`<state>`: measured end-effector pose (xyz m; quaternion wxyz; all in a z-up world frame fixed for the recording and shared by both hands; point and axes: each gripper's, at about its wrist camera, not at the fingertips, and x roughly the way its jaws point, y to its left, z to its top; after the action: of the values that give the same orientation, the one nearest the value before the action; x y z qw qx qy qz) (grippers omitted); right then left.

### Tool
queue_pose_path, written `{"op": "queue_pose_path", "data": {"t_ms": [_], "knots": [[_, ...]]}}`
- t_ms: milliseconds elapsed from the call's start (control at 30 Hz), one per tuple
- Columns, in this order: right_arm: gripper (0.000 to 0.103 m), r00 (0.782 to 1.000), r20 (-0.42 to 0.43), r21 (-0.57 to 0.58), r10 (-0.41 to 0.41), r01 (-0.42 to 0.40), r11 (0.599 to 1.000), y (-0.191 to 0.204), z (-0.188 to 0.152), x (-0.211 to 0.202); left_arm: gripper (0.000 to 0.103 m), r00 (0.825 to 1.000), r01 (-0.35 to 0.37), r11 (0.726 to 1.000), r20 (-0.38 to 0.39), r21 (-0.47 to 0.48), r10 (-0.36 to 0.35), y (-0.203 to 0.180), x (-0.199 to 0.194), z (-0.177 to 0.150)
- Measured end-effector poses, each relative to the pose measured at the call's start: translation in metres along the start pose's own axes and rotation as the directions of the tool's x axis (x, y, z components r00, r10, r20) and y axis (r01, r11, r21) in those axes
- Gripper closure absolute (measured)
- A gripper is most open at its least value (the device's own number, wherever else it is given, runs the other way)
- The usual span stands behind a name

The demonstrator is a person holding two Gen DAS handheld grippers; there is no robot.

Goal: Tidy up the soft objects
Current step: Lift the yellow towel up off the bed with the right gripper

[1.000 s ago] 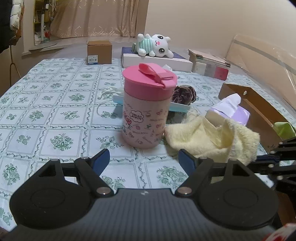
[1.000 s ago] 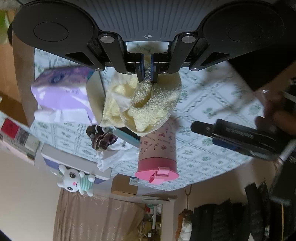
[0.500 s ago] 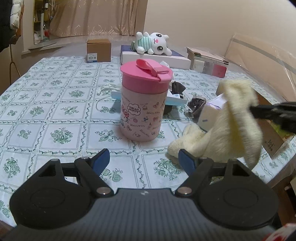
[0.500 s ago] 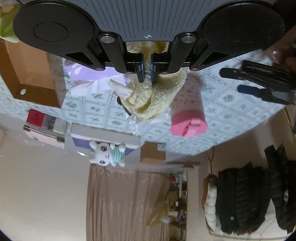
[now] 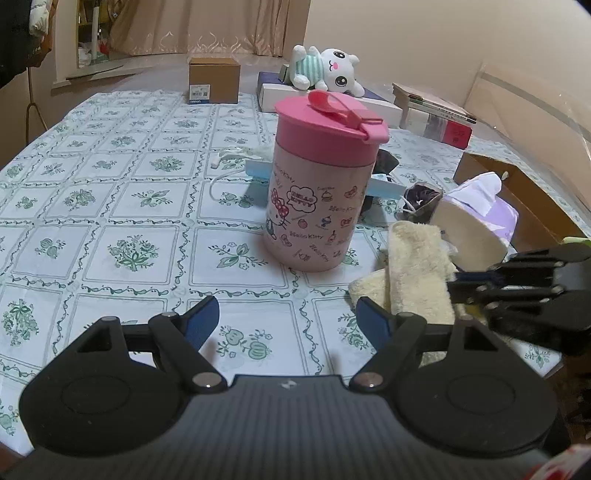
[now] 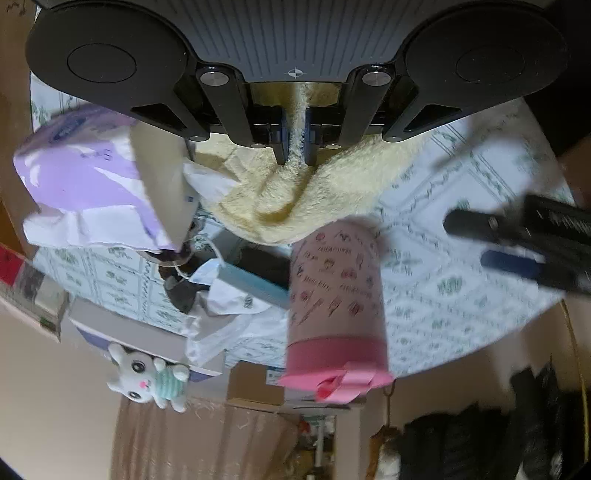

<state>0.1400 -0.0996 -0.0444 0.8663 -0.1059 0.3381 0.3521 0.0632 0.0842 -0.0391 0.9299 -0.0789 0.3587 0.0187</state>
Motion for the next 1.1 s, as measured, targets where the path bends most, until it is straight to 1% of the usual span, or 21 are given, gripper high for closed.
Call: {"op": "queue_pose_path", "data": {"t_ms": [33,67,100,133,167,233,267,300,433,500,567,600,667,700,733,767,833,867,933,1100], "knots": [[0.061,1.0,0.011,0.019,-0.001,0.0,1.0,-0.003,0.0,-0.006,0.024,1.0,0.001,1.0,0.001,0.0,-0.001,0.0,0.0,0.0],[0.029,1.0,0.028,0.043,-0.001,0.0,0.999,-0.006,-0.001,-0.015,0.024,1.0,0.003,1.0,0.003,0.001,-0.003,-0.001,0.0,0.0],[0.018,0.998,0.057,0.075,-0.002,-0.002,0.997,-0.01,-0.003,-0.024,0.024,1.0,0.005,1.0,0.004,0.002,-0.005,-0.001,-0.001,-0.001],[0.012,0.996,0.086,0.105,-0.002,-0.007,0.994,-0.011,-0.003,-0.032,0.024,1.0,0.005,1.0,0.004,0.002,-0.005,-0.002,-0.002,-0.001],[0.012,0.995,0.101,0.138,0.006,-0.02,0.99,-0.014,-0.006,-0.039,0.024,1.0,0.005,1.0,0.005,0.001,-0.005,-0.002,-0.002,-0.001],[0.012,0.996,0.086,0.182,0.02,-0.035,0.983,-0.013,-0.006,-0.04,0.024,1.0,0.004,1.0,0.004,-0.001,-0.004,-0.001,-0.002,-0.001],[0.012,0.997,0.074,0.187,0.031,-0.044,0.981,-0.011,-0.007,-0.037,0.024,1.0,0.004,1.0,0.004,-0.003,-0.004,-0.001,-0.001,-0.001],[0.012,0.998,0.058,0.174,0.036,-0.046,0.984,-0.008,-0.008,-0.032,0.024,1.0,0.003,1.0,0.003,-0.004,-0.003,0.0,-0.001,-0.001],[0.01,1.0,0.004,0.112,0.014,-0.014,0.994,0.007,-0.003,-0.006,0.024,1.0,-0.004,1.0,0.002,-0.005,0.004,0.004,-0.001,0.0],[0.01,0.999,-0.038,0.077,-0.013,0.016,0.997,0.013,-0.002,0.012,0.024,1.0,-0.009,1.0,-0.001,-0.011,0.009,0.008,0.001,0.0],[0.009,0.997,-0.079,0.054,-0.013,0.017,0.998,0.017,-0.004,0.028,0.024,1.0,-0.012,1.0,-0.004,-0.015,0.012,0.011,0.003,-0.001],[0.009,0.996,-0.087,0.054,-0.007,0.012,0.998,0.018,-0.006,0.033,0.024,1.0,-0.013,1.0,-0.007,-0.016,0.013,0.012,0.003,-0.001],[0.01,0.996,-0.09,0.037,-0.025,0.029,0.999,0.022,-0.008,0.037,0.024,1.0,-0.014,1.0,-0.011,-0.016,0.014,0.014,0.005,-0.001],[0.014,0.996,-0.086,0.026,-0.031,0.033,0.999,0.023,-0.009,0.037,0.024,1.0,-0.014,1.0,-0.013,-0.016,0.014,0.015,0.006,-0.001],[0.026,0.996,-0.081,0.017,-0.032,0.034,0.999,0.024,-0.01,0.035,0.024,1.0,-0.014,1.0,-0.015,-0.015,0.014,0.016,0.007,-0.001],[0.043,0.997,-0.074,0.008,-0.028,0.029,1.0,0.024,-0.011,0.032,0.024,1.0,-0.014,1.0,-0.015,-0.013,0.014,0.016,0.007,-0.001],[0.061,0.997,-0.072,0.004,-0.022,0.022,1.0,0.023,-0.01,0.026,0.024,1.0,-0.011,1.0,-0.015,-0.01,0.011,0.015,0.007,-0.001],[0.065,0.997,-0.075,0.006,-0.025,0.026,1.0,0.023,-0.009,0.024,0.024,1.0,-0.009,1.0,-0.014,-0.007,0.009,0.014,0.007,0.0],[0.067,0.998,-0.063,0.017,-0.028,0.029,0.999,0.021,-0.008,0.015,0.024,1.0,-0.004,1.0,-0.007,0.001,0.004,0.01,0.004,0.001],[0.068,0.998,0.024,0.03,-0.057,0.056,0.998,0.011,0.001,-0.031,0.024,0.999,0.025,0.998,0.019,0.051,-0.026,-0.004,-0.009,0.008]]}}
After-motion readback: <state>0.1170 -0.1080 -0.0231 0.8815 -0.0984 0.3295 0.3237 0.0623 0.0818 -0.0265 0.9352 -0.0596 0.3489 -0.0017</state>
